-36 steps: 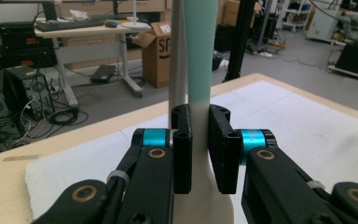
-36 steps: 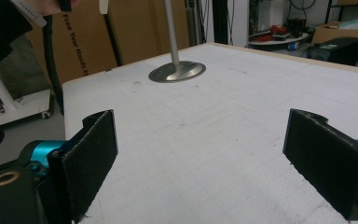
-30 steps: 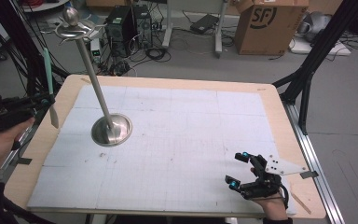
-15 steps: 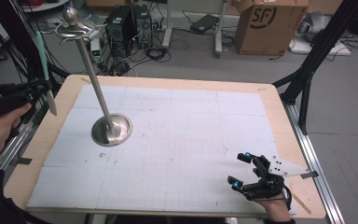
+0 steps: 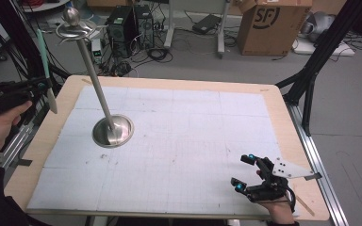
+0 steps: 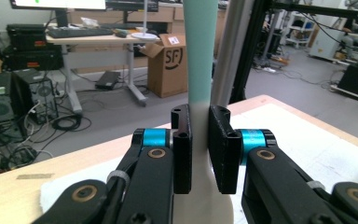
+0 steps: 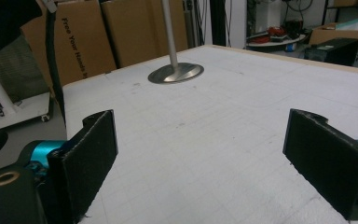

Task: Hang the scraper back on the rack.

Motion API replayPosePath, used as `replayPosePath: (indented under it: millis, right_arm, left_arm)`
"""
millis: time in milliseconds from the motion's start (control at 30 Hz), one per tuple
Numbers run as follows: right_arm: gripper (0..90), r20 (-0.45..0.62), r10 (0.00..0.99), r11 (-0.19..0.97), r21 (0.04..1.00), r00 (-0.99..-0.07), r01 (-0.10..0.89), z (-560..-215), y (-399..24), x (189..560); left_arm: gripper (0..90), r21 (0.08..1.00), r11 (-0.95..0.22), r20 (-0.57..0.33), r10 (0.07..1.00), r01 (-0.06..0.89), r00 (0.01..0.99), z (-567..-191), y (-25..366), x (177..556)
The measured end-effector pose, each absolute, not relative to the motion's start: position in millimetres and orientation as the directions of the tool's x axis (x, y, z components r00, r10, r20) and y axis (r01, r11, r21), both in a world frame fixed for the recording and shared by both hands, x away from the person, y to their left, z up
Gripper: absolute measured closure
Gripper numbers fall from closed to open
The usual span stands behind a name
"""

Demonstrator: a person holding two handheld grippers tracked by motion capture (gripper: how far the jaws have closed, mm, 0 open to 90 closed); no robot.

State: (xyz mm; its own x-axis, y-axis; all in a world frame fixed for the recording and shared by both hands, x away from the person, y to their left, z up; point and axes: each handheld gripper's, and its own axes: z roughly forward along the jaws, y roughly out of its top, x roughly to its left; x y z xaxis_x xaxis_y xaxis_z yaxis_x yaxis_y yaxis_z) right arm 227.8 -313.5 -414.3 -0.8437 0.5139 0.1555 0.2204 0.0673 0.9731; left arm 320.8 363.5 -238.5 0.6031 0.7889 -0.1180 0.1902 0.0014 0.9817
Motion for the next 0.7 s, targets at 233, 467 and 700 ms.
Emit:
replayPosePath:
  millis: [233, 467, 700]
  right_arm:
    - [8.8, 0.154, 0.516, 0.063, 0.974, -0.843, 0.217, -413.6, -314.8, 228.2]
    - [8.8, 0.155, 0.507, 0.074, 0.972, -0.848, 0.222, -414.1, -312.8, 228.3]
    - [8.8, 0.159, 0.509, 0.071, 0.972, -0.846, 0.225, -414.5, -313.3, 228.4]
  left_arm:
    - [80.3, 0.982, 0.004, -0.123, 0.779, 0.190, 0.616, -238.1, 361.9, 322.5]
    - [80.2, 0.980, -0.001, -0.128, 0.763, 0.199, 0.634, -237.1, 356.7, 324.7]
    - [80.2, 0.978, -0.014, -0.126, 0.757, 0.209, 0.641, -238.2, 354.7, 325.7]
